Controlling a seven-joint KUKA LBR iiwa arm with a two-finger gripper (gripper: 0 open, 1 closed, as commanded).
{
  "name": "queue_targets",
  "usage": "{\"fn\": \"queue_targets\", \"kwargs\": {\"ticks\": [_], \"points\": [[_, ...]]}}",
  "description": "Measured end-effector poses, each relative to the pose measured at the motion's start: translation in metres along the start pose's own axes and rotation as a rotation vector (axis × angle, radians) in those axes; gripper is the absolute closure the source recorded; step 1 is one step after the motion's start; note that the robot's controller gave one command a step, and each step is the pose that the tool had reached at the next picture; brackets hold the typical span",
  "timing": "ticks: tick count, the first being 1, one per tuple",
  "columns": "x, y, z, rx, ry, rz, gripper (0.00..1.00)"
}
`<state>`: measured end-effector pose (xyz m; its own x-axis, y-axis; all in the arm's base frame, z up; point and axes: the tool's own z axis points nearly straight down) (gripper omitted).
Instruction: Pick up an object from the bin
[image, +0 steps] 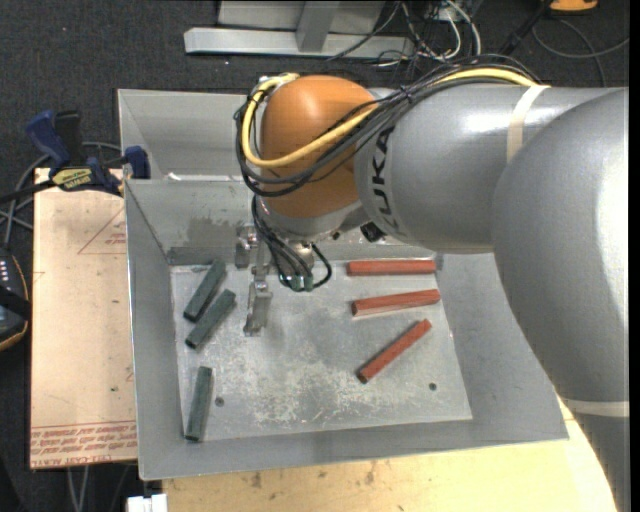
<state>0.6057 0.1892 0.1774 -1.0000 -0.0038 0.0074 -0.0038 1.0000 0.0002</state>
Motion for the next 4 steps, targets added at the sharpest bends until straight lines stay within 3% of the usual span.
{"fn": "queue_targets", "kwargs": {"ticks": [1, 2, 3, 4], "points": [[-0.005, 0.042, 0.108, 0.0, -0.007, -0.703, 0.0], [-0.01, 0.043, 0.076, 0.002, -0.014, -0.903, 0.0], [-0.034, 0.059, 0.069, 0.003, -0.014, -0.997, 0.0], [-0.029, 0.053, 0.107, 0.003, -0.008, -1.322, 0.0]]}}
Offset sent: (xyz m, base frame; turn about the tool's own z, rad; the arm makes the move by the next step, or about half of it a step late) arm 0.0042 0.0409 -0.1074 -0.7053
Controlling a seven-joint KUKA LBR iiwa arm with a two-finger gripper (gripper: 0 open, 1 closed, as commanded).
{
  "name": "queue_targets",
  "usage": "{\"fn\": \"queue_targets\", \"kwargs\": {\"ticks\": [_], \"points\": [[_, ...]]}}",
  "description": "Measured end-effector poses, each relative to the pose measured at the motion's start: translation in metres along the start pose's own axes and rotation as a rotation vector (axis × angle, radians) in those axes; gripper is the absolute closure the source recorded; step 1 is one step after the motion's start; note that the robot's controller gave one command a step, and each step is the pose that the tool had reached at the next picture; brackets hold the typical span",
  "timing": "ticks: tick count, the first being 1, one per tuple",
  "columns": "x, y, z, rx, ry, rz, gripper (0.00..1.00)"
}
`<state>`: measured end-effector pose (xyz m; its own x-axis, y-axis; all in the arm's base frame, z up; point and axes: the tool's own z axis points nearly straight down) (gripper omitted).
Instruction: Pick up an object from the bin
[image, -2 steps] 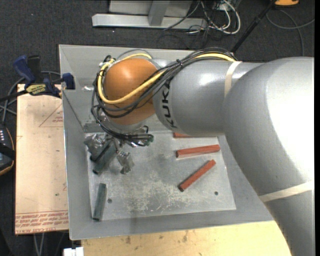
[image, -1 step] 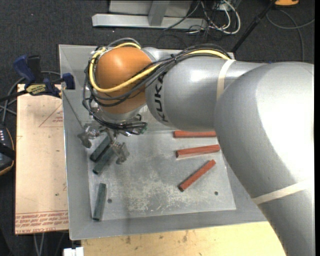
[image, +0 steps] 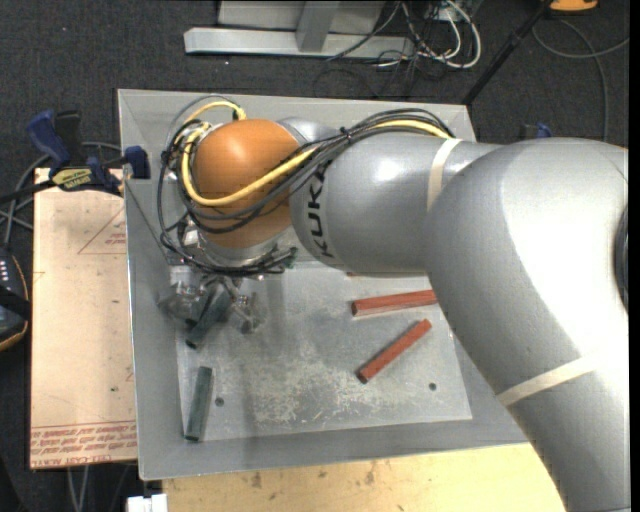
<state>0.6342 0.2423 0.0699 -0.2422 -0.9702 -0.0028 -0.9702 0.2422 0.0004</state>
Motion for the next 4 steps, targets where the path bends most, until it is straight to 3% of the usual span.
{"fn": "queue_targets", "kwargs": {"ticks": [1, 2, 4], "points": [[0.002, 0.016, -0.001, 0.001, 0.0, -0.214, 0.0], [0.001, 0.014, -0.005, 0.005, -0.004, -0.213, 1.0], [-0.004, 0.011, -0.133, 0.009, -0.004, -0.205, 1.0]]}}
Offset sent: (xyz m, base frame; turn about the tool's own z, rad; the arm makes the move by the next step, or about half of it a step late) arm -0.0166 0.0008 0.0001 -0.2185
